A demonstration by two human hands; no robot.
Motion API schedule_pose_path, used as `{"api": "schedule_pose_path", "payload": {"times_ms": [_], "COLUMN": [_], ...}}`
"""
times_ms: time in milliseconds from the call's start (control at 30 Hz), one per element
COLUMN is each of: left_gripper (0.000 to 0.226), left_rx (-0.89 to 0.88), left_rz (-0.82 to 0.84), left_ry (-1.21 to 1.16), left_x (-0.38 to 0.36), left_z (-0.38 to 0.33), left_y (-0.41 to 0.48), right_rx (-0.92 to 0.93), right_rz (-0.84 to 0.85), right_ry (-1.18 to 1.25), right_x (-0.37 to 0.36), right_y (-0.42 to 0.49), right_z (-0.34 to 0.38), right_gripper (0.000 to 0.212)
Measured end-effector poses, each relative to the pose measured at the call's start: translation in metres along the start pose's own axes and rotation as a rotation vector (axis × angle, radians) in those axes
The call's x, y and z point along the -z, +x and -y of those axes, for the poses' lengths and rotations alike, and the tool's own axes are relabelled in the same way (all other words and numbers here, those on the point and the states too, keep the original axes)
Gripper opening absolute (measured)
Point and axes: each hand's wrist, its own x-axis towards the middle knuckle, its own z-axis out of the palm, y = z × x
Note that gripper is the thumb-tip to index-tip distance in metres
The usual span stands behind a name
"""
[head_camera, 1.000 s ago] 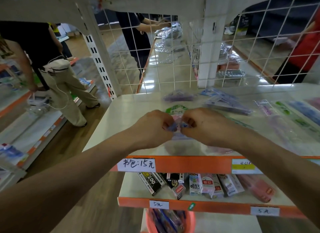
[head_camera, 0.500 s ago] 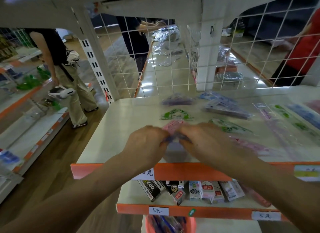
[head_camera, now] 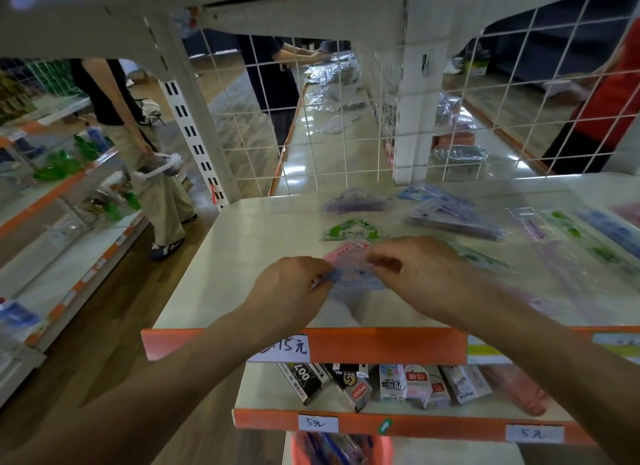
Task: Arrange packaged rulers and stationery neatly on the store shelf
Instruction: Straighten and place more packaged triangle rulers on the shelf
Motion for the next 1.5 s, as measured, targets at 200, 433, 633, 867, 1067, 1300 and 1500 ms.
{"api": "schedule_pose_path", "payload": {"times_ms": [200, 433, 633, 867, 1067, 1300, 1500], "left_gripper": [0.021, 0.018, 0.019, 0.021, 0.042, 0.035, 0.041], "left_rx": [-0.053, 0.199, 0.230, 0.200, 0.079, -0.007, 0.013], "left_rz": [-0.082, 0.116, 0.257, 0.306, 0.443, 0.397, 0.440], "left_ry": [0.045, -0.242, -0.236, -0.148, 0.087, 0.186, 0.182], "left_x": [-0.012, 0.010, 0.014, 0.014, 0.022, 0.018, 0.021], "left_z": [-0.001, 0.002, -0.001, 0.000, 0.007, 0.003, 0.000], "left_y": [-0.005, 0.003, 0.010, 0.014, 0.006, 0.006, 0.007], "right_rx": [0.050, -0.076, -0.043, 0.022, 0.029, 0.064, 0.047], "right_rz": [-0.024, 0.105, 0.196, 0.203, 0.216, 0.289, 0.303], "right_ry": [-0.104, 0.122, 0.028, -0.081, -0.131, -0.154, -0.141], "right_x": [-0.009, -0.003, -0.014, -0.016, -0.017, -0.010, -0.008], "right_y": [0.000, -0.001, -0.002, 0.002, 0.004, 0.007, 0.005], "right_z": [0.002, 0.001, 0.005, 0.009, 0.009, 0.010, 0.009], "right_gripper": [0.028, 0.022, 0.039, 0.038, 0.028, 0.039, 0.038]}}
